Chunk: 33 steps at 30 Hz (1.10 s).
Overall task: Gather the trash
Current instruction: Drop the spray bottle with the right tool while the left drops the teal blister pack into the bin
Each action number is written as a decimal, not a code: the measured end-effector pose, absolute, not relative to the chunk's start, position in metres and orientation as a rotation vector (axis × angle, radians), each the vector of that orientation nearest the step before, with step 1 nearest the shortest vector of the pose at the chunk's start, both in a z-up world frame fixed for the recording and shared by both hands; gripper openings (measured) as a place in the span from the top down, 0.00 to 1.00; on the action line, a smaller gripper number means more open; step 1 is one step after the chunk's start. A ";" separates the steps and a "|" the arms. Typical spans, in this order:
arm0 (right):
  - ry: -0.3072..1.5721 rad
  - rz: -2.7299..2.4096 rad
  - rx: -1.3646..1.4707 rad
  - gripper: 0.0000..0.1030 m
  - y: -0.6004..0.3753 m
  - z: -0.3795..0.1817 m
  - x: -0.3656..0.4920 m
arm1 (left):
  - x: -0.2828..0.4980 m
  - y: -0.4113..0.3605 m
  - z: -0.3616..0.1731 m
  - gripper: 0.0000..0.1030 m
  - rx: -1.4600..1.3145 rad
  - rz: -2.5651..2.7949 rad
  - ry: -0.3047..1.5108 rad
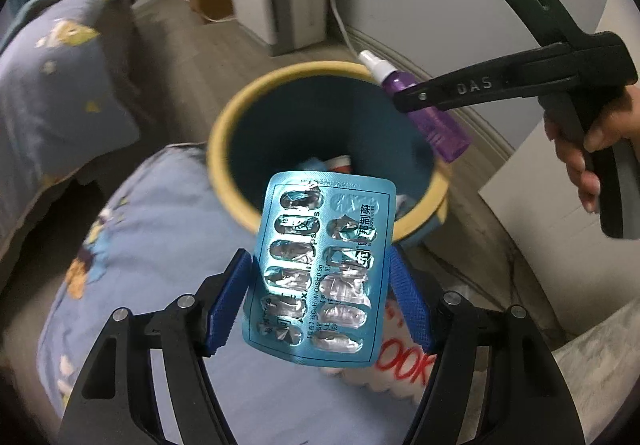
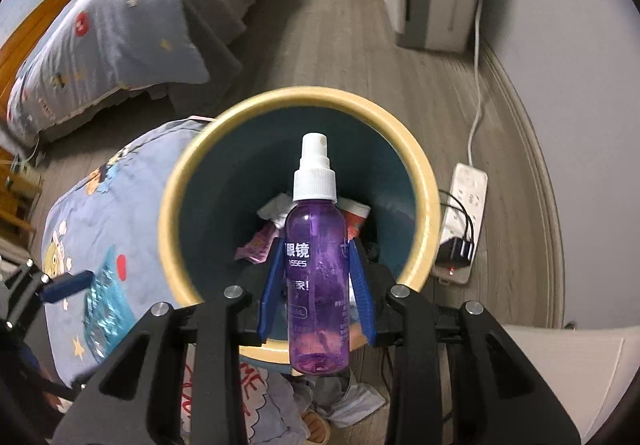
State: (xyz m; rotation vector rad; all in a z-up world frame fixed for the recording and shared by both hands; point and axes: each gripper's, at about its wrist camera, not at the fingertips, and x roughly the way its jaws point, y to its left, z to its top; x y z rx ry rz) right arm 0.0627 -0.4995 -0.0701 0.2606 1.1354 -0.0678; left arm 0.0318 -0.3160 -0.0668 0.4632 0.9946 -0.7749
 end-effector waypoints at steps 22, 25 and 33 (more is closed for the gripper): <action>1.128 -0.150 0.274 0.29 -0.492 -0.095 0.096 | 0.075 -0.315 -0.091 0.11 0.478 -0.704 0.955; 1.133 -0.158 0.275 0.13 -0.494 -0.090 0.094 | 0.070 -0.304 -0.085 0.08 0.455 -0.699 0.945; 1.042 -0.169 0.217 0.05 -0.480 -0.022 0.047 | 0.051 -0.274 -0.043 0.06 0.360 -0.652 0.915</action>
